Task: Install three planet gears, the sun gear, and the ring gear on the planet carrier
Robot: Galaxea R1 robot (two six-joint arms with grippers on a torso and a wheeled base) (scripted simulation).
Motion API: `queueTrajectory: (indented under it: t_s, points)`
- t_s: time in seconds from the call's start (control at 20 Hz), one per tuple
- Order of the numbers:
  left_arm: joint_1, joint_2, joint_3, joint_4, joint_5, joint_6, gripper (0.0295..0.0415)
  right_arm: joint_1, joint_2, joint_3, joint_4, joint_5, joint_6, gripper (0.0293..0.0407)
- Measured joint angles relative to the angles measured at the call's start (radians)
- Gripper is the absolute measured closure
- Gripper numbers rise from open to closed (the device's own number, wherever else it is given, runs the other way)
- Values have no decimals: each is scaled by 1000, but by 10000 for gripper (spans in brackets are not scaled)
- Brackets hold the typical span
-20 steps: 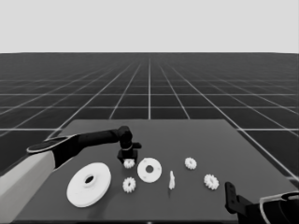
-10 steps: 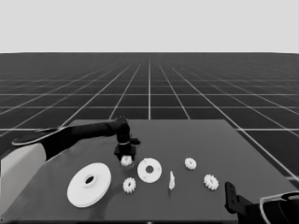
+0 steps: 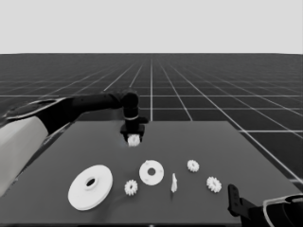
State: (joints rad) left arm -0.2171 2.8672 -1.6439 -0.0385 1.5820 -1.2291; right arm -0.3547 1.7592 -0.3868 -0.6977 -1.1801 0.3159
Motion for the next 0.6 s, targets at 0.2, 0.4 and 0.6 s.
queueTrajectory:
  t_s: [0.2,0.4,0.6]
  points:
    - [0,160,-144,-1,-1,0,398,0,0,0,0,0,0,315]
    - [0,178,-168,-1,0,4,398,0,0,0,0,0,0,315]
    - [274,199,-239,256,-100,44,398,0,0,0,0,0,0,315]
